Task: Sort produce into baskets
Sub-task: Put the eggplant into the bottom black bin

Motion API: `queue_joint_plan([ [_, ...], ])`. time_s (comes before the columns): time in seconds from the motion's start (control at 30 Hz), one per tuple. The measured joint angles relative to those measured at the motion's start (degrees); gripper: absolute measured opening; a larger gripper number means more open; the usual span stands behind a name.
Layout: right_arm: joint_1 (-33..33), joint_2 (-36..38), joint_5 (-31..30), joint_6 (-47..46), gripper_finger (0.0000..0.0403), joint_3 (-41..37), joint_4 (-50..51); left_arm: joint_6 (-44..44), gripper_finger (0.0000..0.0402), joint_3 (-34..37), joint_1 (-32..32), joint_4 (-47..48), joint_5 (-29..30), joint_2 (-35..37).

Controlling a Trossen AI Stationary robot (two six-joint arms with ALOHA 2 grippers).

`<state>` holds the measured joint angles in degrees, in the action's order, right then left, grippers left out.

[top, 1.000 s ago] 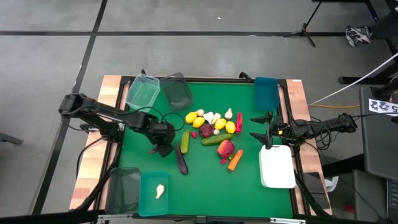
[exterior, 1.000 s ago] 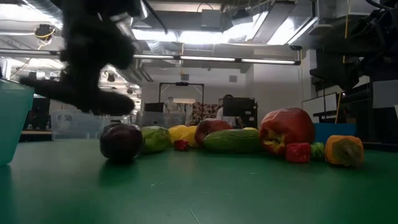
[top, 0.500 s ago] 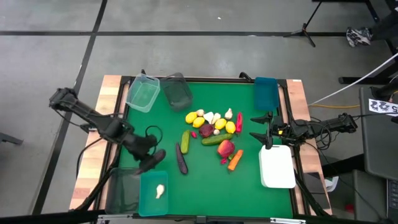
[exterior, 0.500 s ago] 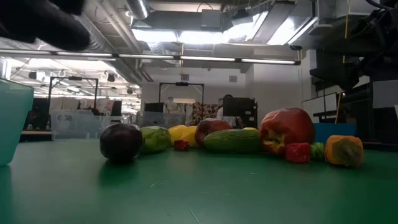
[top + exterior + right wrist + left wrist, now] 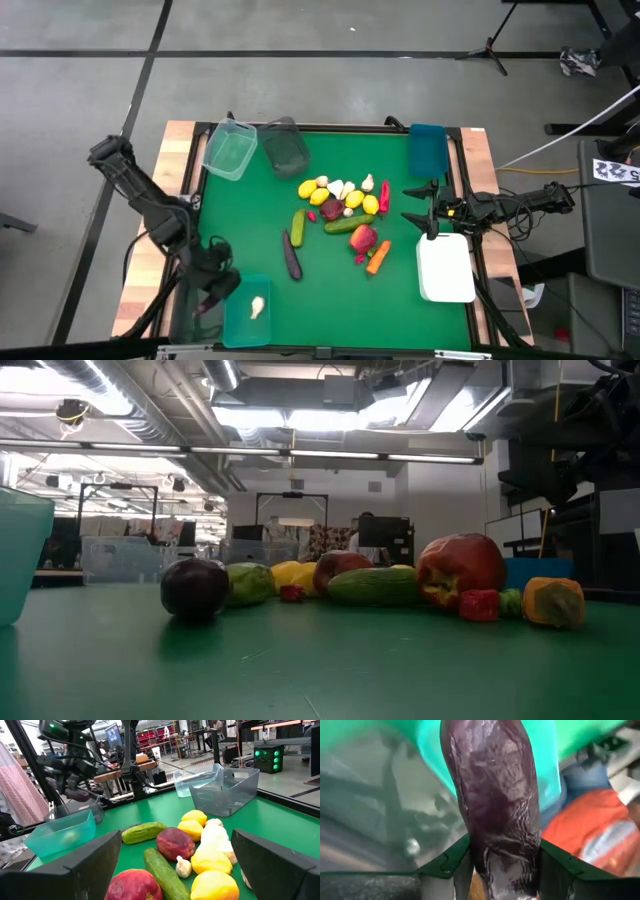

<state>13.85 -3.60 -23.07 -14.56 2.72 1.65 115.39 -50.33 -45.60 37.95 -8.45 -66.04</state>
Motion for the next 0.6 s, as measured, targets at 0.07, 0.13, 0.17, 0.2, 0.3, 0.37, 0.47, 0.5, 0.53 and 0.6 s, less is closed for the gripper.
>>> queue_joint_plan([
  [0.07, 0.0, 0.01, -0.02, 0.06, 0.0376, 0.0, 0.0, 3.78, 0.0166, 0.0, -2.47, -3.64, 0.07, -0.02],
  [0.13, 0.0, 0.0, -0.02, 0.06, 0.0376, 0.0, 0.01, 7.24, 0.0166, 0.0, -4.69, -8.19, 0.11, -0.02],
  [0.17, 0.0, 0.0, -0.02, 0.06, 0.0376, 0.0, 0.0, 8.8, 0.0166, -0.04, -5.68, -9.88, 0.13, -0.02],
  [0.2, 0.0, 0.0, -0.02, 0.08, 0.0376, 0.0, 0.0, 10.69, 0.0166, -0.07, -6.64, -10.58, 0.11, 0.0],
  [0.3, 0.0, 0.0, -0.02, 0.08, 0.0376, 0.0, 0.0, 17.0, 0.0166, -0.07, -9.09, -8.88, 0.1, 0.0],
  [0.37, 0.0, 0.0, -0.02, 0.09, 0.0376, -0.01, 0.02, 20.91, 0.0166, -0.07, -10.47, -5.68, 0.11, 0.0],
  [0.47, 0.0, 0.0, -0.02, 0.1, 0.0376, 0.0, 0.02, 24.67, 0.0166, -0.07, -11.48, 1.08, 0.09, -0.44],
  [0.5, 0.0, 0.0, -0.02, 0.1, 0.0376, 0.0, 0.03, 24.99, 0.0166, -0.07, -11.48, 3.11, 0.09, -0.8],
  [0.53, 0.0, 0.0, -0.02, 0.1, 0.0376, 0.0, 0.03, 25.06, 0.0166, -0.07, -11.46, 4.78, 0.17, -1.23],
  [0.6, 0.0, 0.02, -0.02, 0.12, 0.0376, 0.0, 0.07, 25.15, 0.0166, -0.07, -11.42, 7.11, 0.2, -2.28],
])
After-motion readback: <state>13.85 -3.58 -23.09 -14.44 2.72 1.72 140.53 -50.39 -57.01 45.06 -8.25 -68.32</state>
